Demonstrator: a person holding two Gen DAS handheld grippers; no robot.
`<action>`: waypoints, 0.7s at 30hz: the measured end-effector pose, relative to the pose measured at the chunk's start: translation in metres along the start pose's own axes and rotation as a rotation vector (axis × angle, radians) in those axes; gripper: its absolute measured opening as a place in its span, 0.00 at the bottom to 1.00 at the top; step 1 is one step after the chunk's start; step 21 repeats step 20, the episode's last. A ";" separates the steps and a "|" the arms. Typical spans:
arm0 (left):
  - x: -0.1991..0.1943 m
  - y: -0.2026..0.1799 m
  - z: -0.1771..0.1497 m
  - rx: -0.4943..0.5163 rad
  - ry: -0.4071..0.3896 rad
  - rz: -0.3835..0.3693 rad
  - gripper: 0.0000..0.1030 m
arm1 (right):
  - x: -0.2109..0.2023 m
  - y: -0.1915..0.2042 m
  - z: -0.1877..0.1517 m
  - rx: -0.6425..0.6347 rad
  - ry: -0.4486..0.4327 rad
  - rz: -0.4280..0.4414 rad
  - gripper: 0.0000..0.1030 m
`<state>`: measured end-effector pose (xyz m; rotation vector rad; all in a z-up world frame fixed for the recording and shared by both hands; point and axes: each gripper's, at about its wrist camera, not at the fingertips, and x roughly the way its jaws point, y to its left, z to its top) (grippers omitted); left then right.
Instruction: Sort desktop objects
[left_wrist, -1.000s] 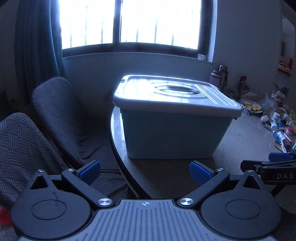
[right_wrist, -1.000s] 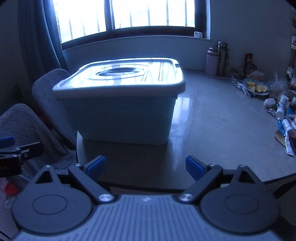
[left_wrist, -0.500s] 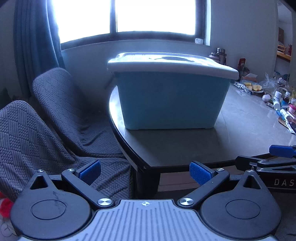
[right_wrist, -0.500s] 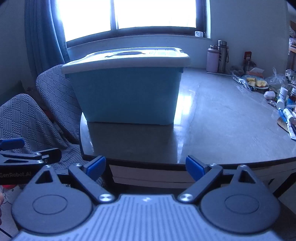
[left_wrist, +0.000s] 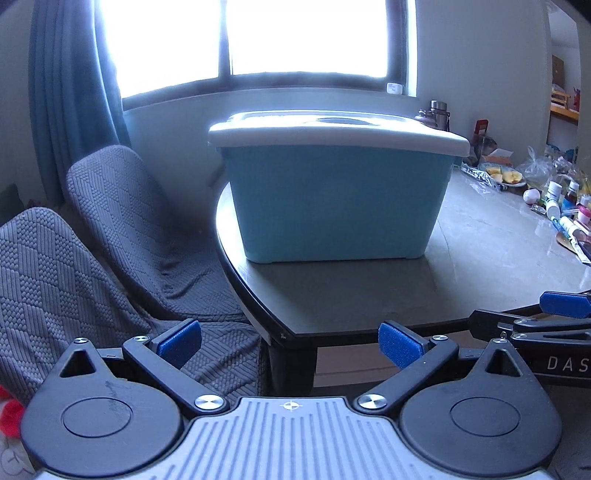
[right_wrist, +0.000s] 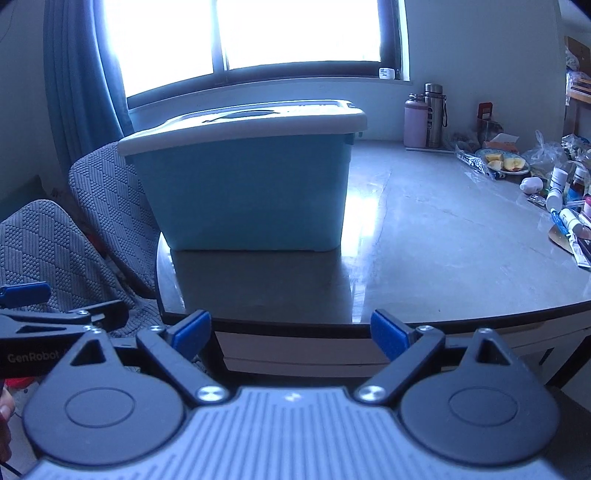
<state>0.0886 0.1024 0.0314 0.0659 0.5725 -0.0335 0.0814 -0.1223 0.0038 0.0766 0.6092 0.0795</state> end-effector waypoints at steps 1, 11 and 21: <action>0.000 0.000 0.000 0.000 0.000 0.000 1.00 | 0.000 0.000 0.000 0.002 0.001 -0.001 0.91; 0.003 -0.005 0.001 0.000 -0.002 -0.001 1.00 | 0.000 -0.002 -0.002 0.011 0.003 -0.007 0.91; 0.004 -0.005 0.002 -0.009 -0.007 -0.010 1.00 | 0.001 -0.006 -0.001 0.015 0.013 -0.006 0.91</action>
